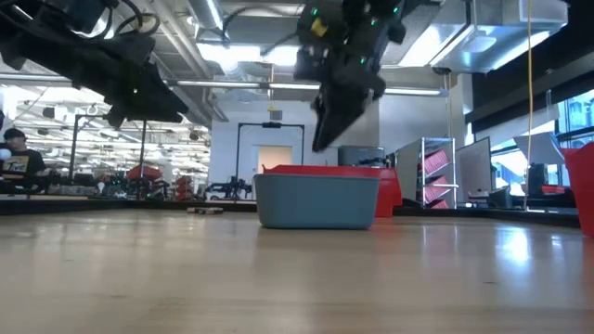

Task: Sort batteries
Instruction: Put the black battery into the blue bin

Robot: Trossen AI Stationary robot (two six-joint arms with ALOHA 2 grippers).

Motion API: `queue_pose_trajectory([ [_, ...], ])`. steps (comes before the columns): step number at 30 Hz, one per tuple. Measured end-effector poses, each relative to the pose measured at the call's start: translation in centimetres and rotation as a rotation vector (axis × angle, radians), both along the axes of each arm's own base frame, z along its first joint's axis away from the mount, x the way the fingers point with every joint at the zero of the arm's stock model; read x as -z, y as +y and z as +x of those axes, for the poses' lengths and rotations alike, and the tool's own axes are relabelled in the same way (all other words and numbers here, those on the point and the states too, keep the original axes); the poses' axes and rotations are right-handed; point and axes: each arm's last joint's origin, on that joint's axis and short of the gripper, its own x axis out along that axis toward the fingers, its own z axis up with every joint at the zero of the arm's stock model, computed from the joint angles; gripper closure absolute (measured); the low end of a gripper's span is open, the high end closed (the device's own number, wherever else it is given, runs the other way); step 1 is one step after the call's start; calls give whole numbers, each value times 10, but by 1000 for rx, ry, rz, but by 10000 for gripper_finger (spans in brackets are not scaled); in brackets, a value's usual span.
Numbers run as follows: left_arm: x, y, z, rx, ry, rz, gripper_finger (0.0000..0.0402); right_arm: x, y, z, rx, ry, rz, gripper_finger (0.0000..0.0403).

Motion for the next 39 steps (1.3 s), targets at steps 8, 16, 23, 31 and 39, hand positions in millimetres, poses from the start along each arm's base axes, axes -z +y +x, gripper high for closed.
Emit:
queue_pose_trajectory([
  [8,9,0,-5,-47,52,-84,263,1,-24,-31,40,-248,49,285],
  [16,26,17,-8,-275,145,-176,263,23,-29,-28,151,-581,89,285],
  [23,34,50,-13,-426,279,-99,249,22,-7,-5,122,-853,154,285],
  [31,45,94,-11,-355,269,-166,201,31,23,6,61,-887,155,285],
  [39,58,146,-1,-302,366,-320,180,31,32,7,52,-884,157,285],
])
